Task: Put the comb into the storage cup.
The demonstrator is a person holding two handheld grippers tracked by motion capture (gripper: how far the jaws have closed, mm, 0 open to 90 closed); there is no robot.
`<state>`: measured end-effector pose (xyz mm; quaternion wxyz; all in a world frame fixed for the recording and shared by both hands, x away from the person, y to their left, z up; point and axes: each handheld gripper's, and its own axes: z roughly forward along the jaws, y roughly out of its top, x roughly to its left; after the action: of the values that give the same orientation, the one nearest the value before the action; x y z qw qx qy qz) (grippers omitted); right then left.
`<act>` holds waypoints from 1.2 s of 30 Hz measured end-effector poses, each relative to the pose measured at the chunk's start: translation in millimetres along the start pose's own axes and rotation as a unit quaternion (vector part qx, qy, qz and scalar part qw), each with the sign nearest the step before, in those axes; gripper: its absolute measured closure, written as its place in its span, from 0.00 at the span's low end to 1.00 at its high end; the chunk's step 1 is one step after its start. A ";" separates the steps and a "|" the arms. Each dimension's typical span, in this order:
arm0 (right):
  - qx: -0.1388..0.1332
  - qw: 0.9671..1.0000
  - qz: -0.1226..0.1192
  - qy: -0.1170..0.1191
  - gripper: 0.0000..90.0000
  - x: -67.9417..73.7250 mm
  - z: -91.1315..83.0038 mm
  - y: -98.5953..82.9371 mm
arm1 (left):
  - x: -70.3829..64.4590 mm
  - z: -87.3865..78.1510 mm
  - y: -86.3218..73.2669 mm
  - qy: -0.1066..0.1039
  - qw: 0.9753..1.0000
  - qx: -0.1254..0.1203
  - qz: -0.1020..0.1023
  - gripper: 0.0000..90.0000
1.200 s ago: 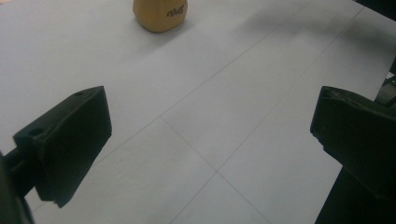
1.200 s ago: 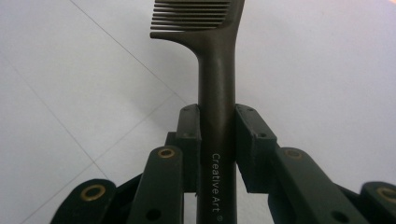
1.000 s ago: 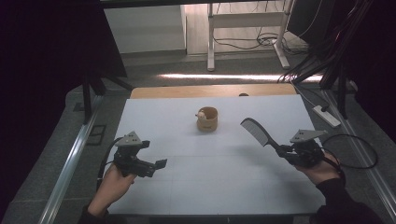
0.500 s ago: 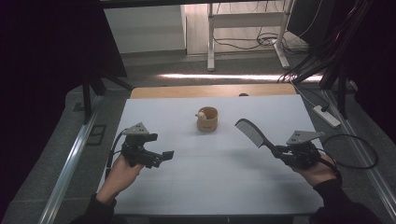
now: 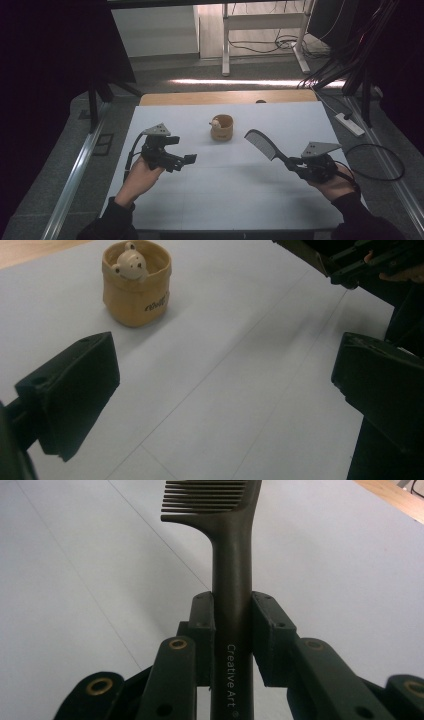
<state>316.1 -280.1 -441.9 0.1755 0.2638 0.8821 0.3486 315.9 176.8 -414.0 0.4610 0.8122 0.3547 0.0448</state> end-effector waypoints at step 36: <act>-0.016 0.996 -0.075 0.052 0.81 43.7 22.6 15.4 | -3.3 35.0 11.5 -0.071 0.997 -0.004 -0.017 0.00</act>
<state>297.6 -233.1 -452.2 0.1591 0.1756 0.9017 0.3616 333.6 146.0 -424.2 0.4891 0.8052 0.3349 -0.0189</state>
